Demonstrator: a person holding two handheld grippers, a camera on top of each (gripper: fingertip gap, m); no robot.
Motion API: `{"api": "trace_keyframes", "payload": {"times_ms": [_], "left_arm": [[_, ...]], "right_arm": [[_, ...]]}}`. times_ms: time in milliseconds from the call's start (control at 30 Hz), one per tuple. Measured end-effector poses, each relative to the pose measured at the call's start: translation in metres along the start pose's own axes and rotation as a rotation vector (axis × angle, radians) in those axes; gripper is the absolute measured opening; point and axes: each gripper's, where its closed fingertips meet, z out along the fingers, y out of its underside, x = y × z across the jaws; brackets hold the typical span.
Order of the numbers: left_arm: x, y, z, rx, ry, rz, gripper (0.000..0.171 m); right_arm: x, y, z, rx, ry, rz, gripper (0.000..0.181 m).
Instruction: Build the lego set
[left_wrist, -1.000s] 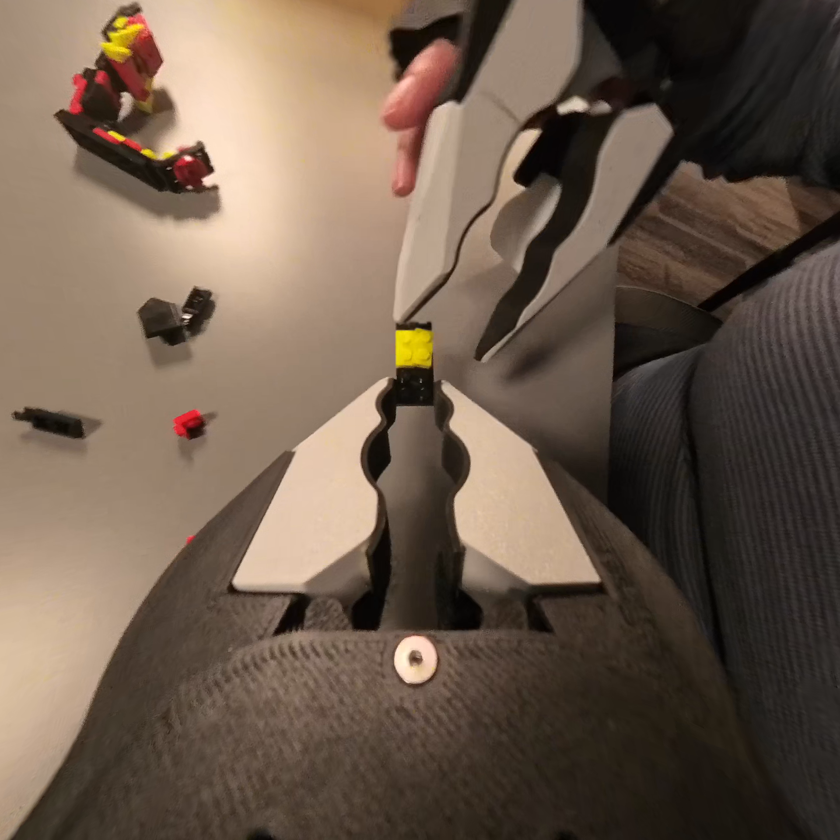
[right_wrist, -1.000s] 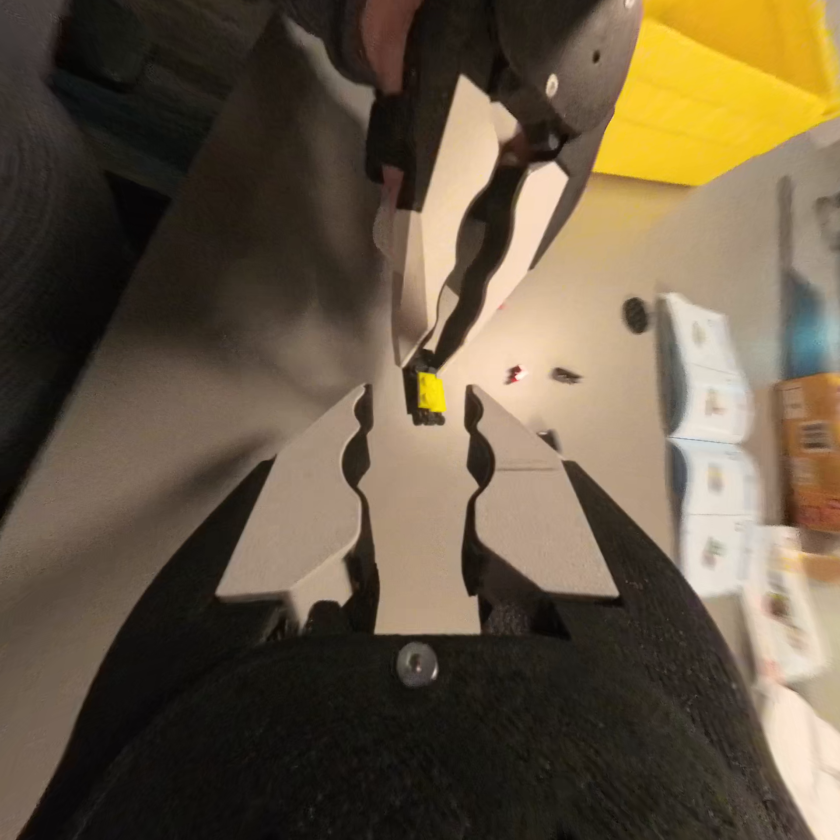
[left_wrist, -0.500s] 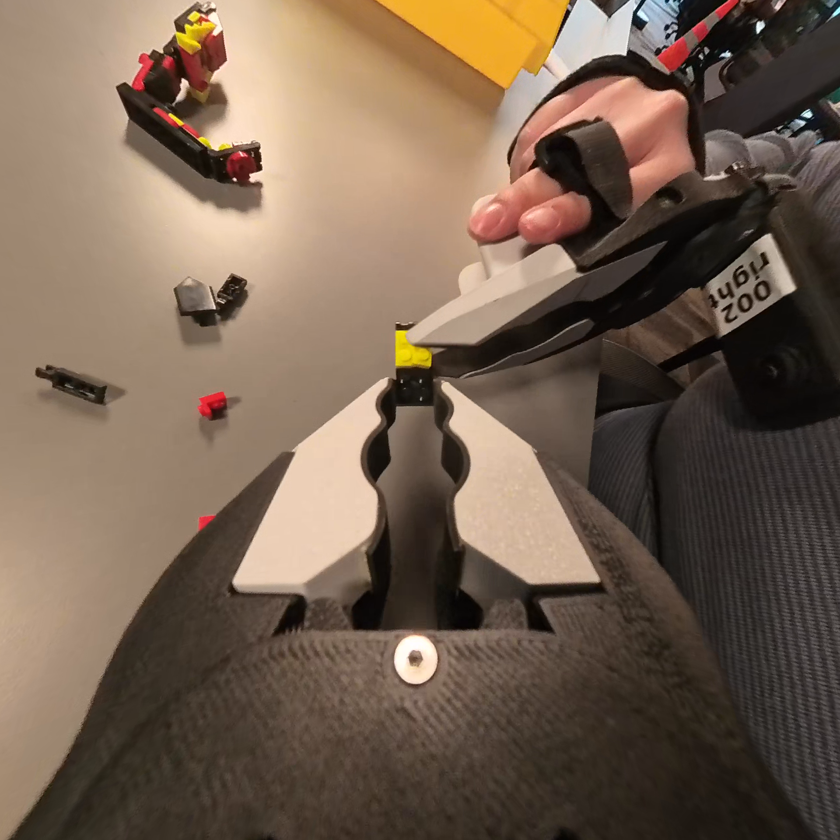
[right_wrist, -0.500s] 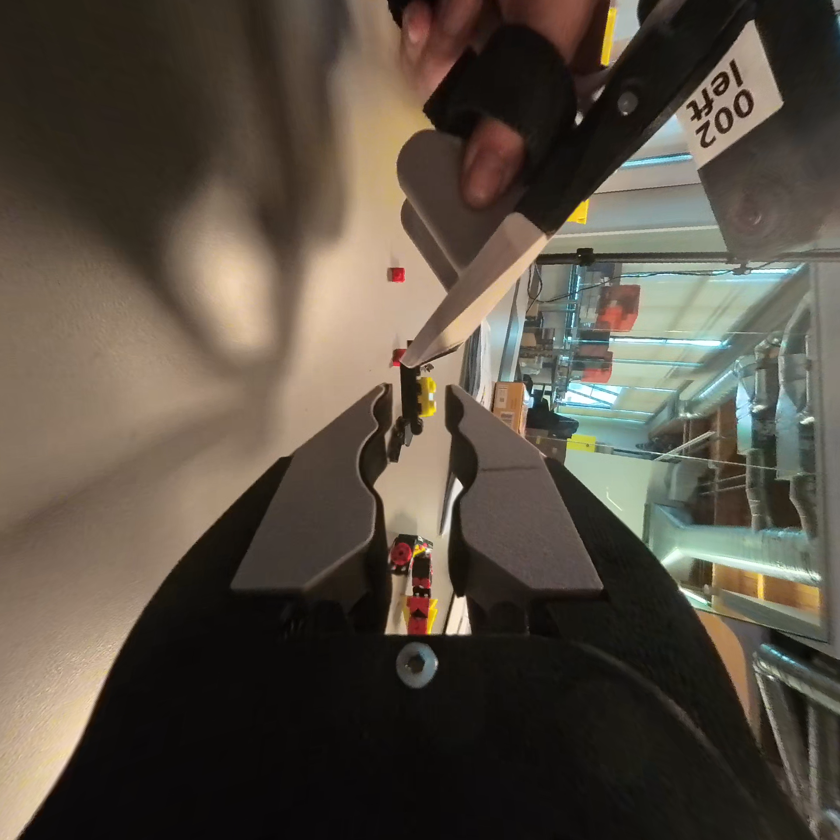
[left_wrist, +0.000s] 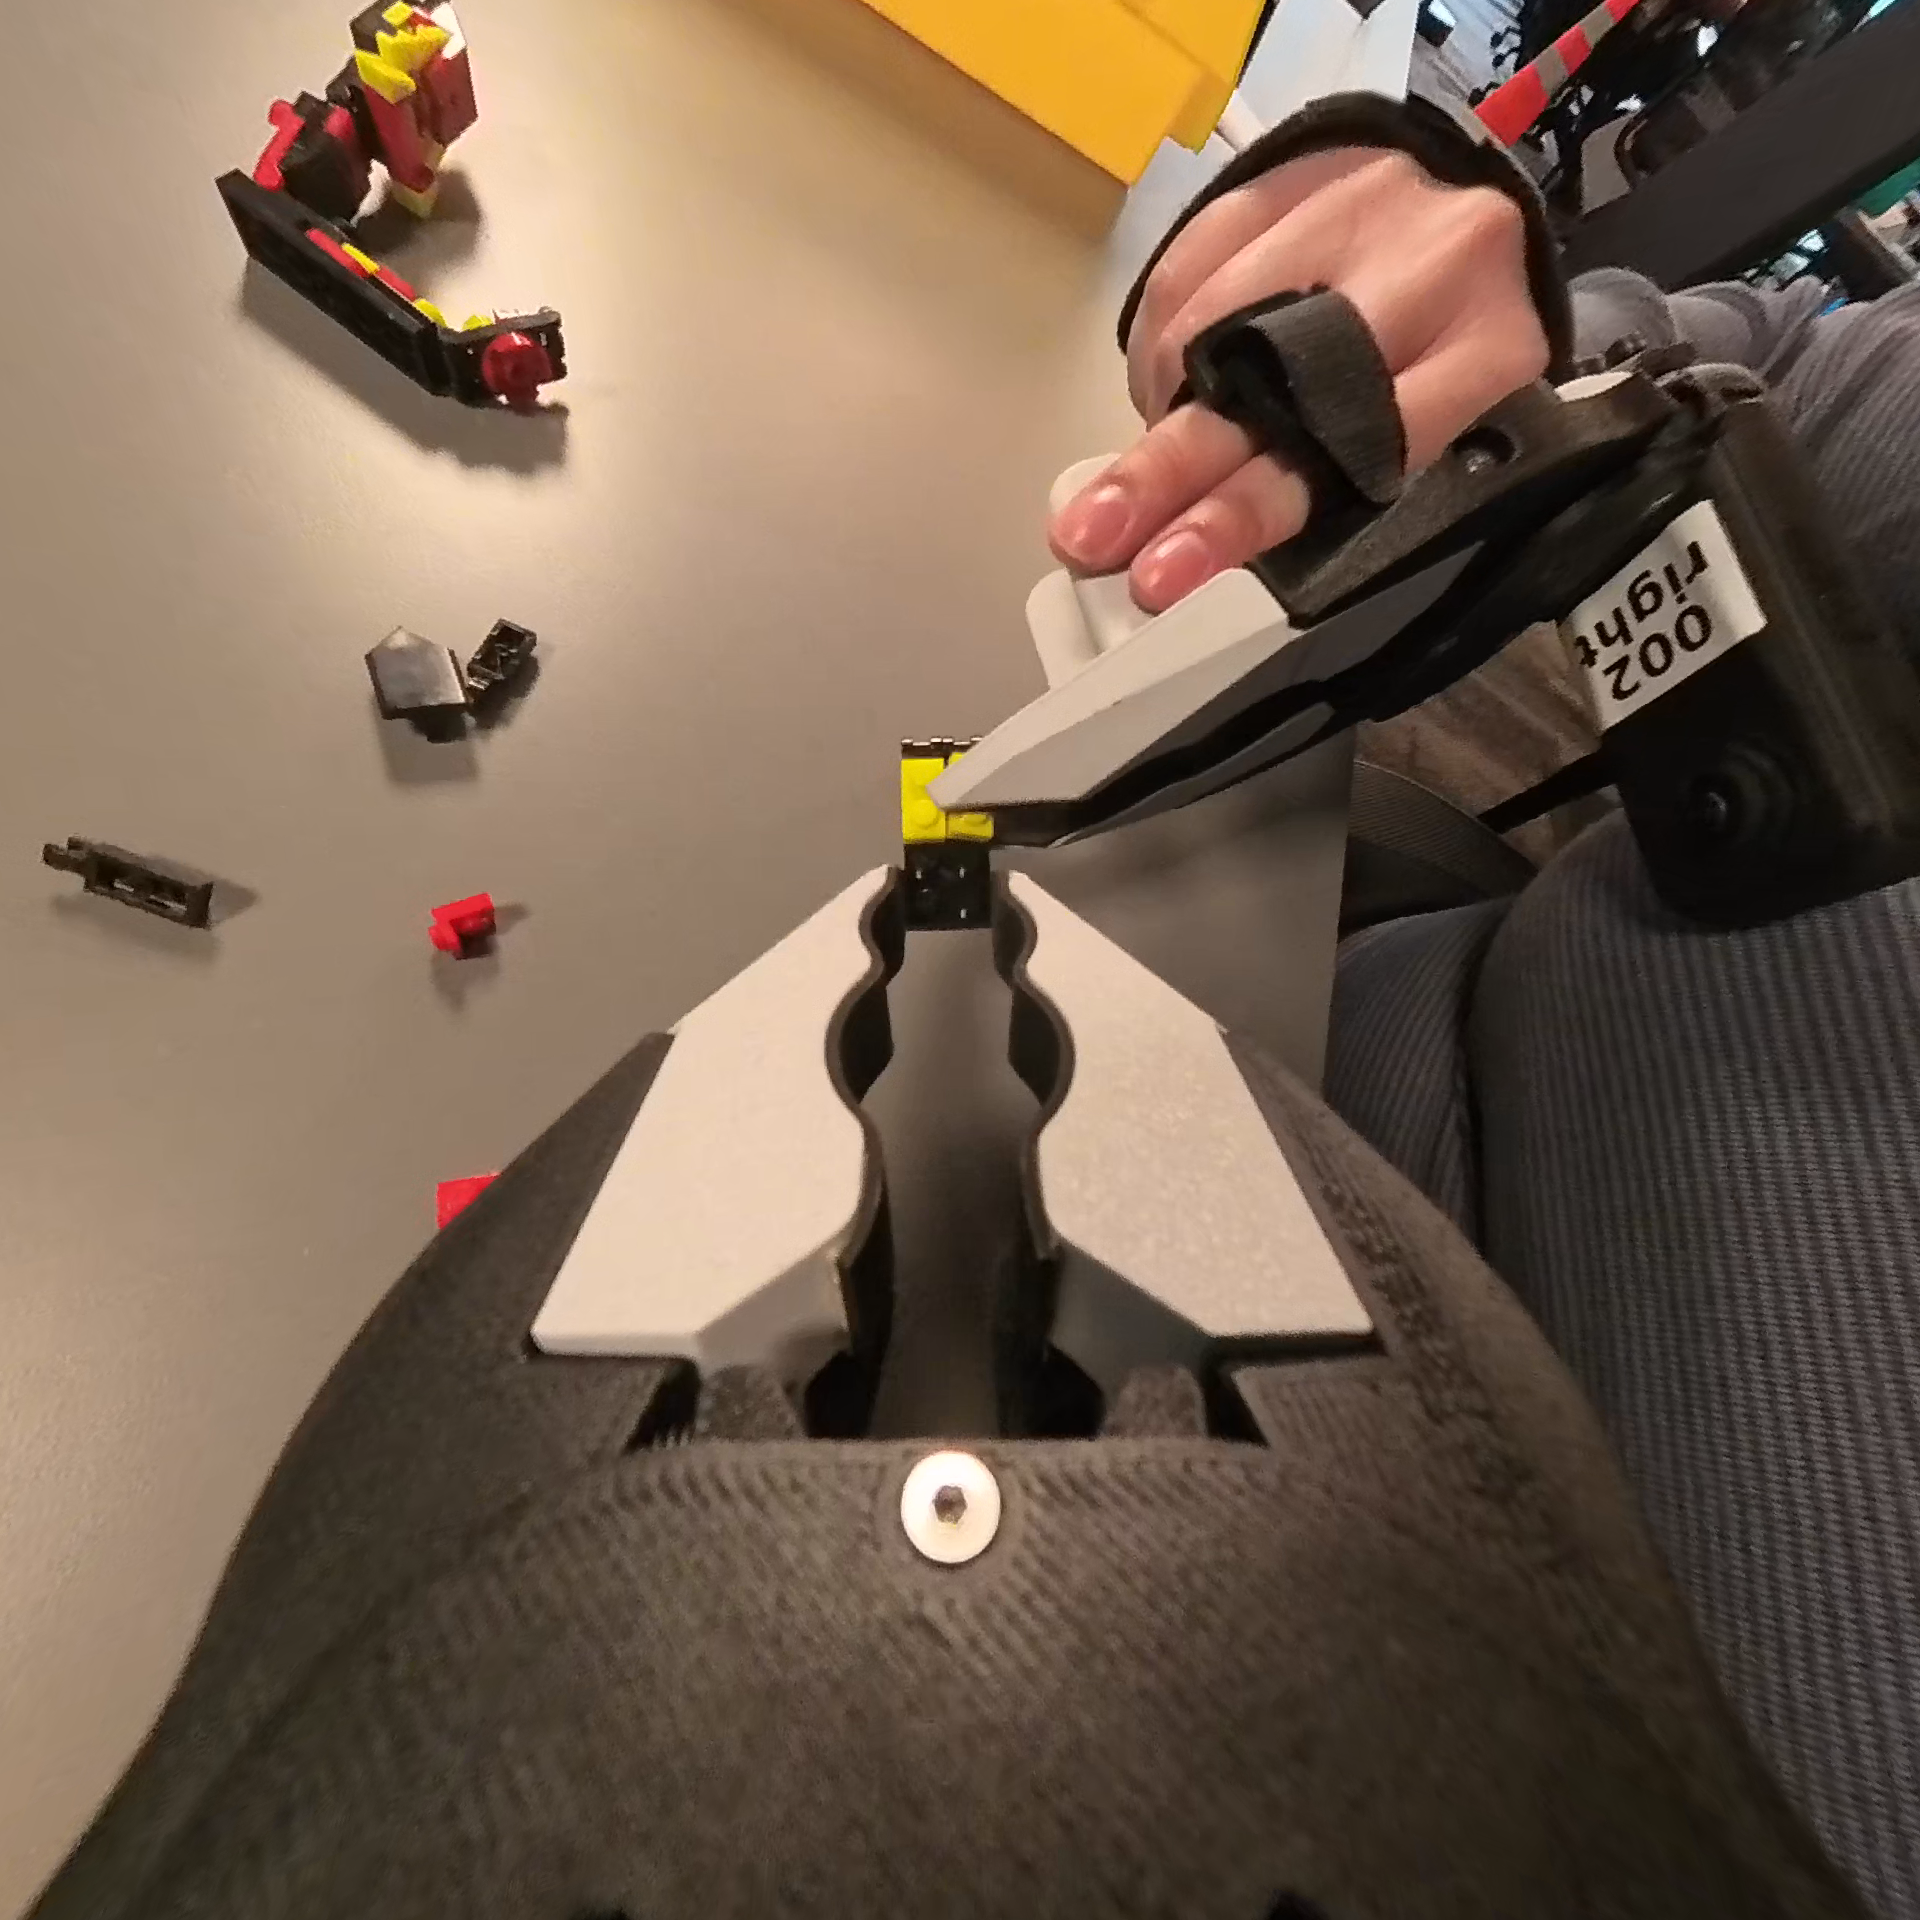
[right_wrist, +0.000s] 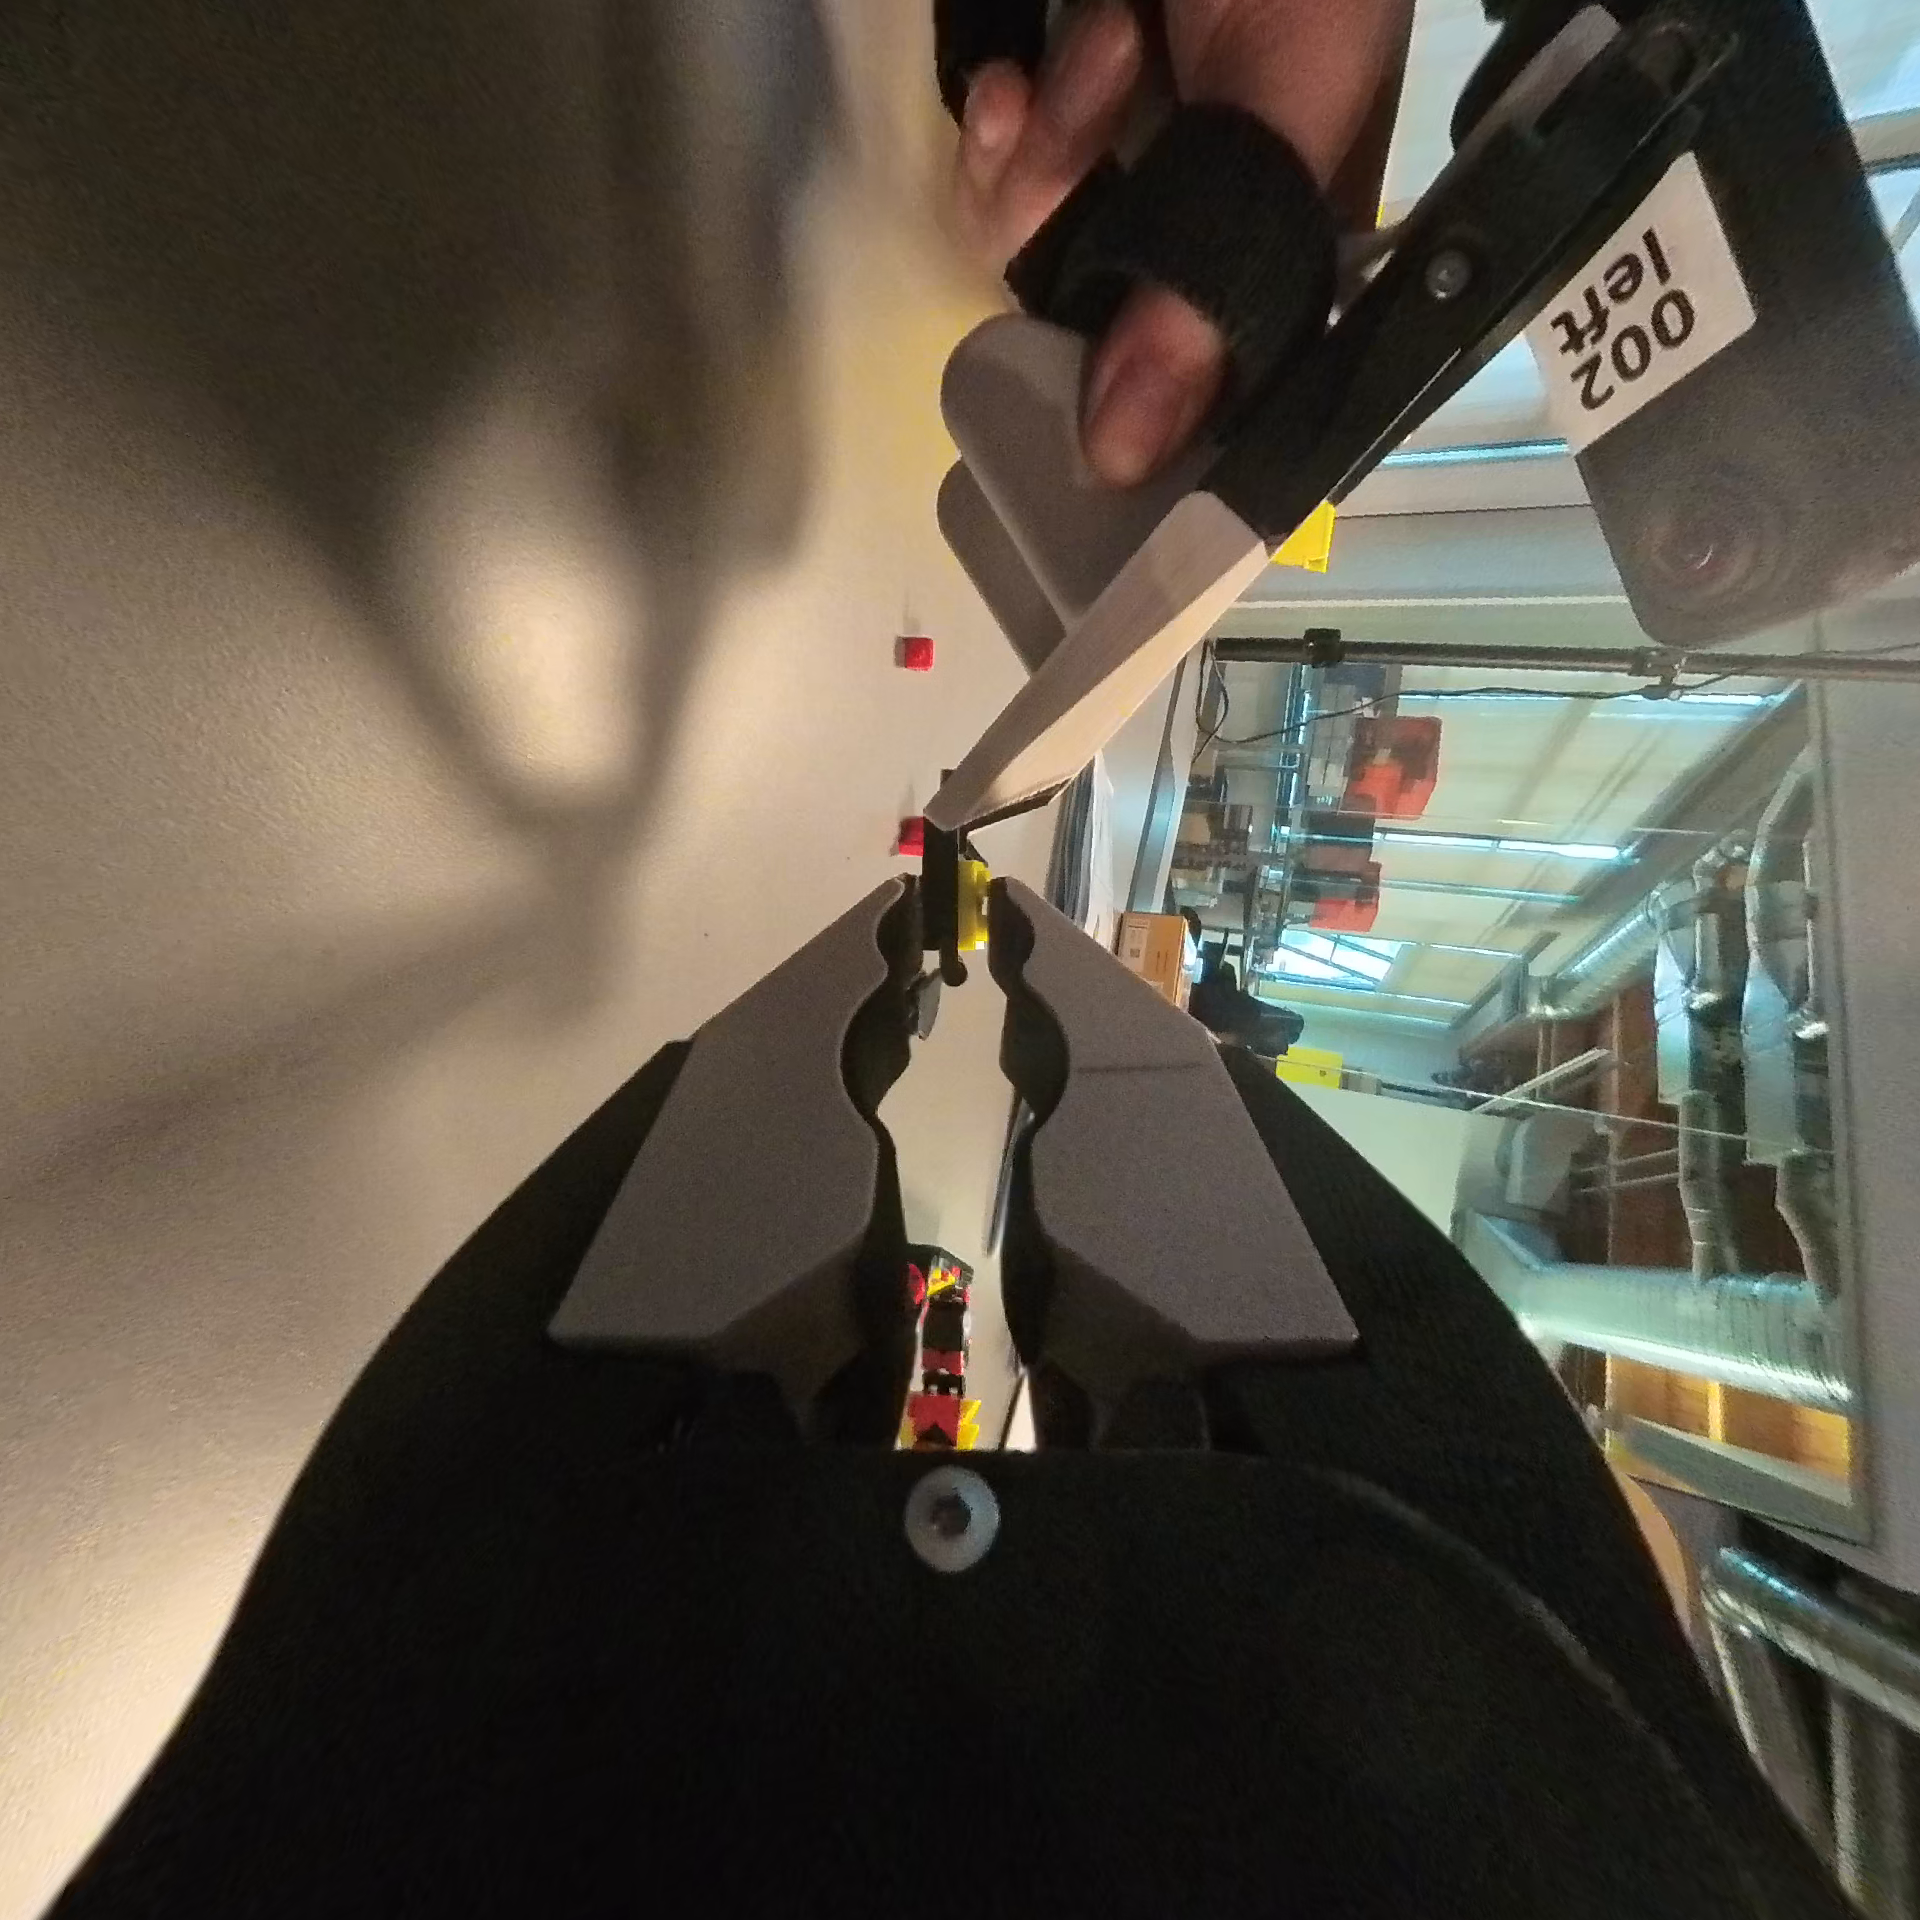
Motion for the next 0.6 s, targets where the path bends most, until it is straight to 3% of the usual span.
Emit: {"api": "trace_keyframes", "payload": {"times_ms": [267,400,467,500,600], "left_arm": [[-0.004,0.003,0.005,-0.029,-0.021,-0.006,0.015],[-0.004,0.006,0.009,-0.046,-0.020,-0.004,0.016],[-0.003,0.003,0.008,-0.020,-0.045,0.059,0.019],[-0.001,0.000,0.008,-0.001,-0.063,0.112,0.031],[0.000,-0.006,0.004,0.045,-0.195,0.377,0.039]], "right_arm": [[-0.005,0.004,0.002,-0.033,-0.025,-0.076,0.009],[-0.011,0.005,0.002,0.007,-0.101,0.050,0.010],[-0.012,0.006,0.001,0.023,-0.148,0.181,0.010],[-0.009,0.006,0.001,0.043,-0.152,0.254,0.010],[0.001,0.008,-0.002,0.079,-0.147,0.405,0.010]]}}
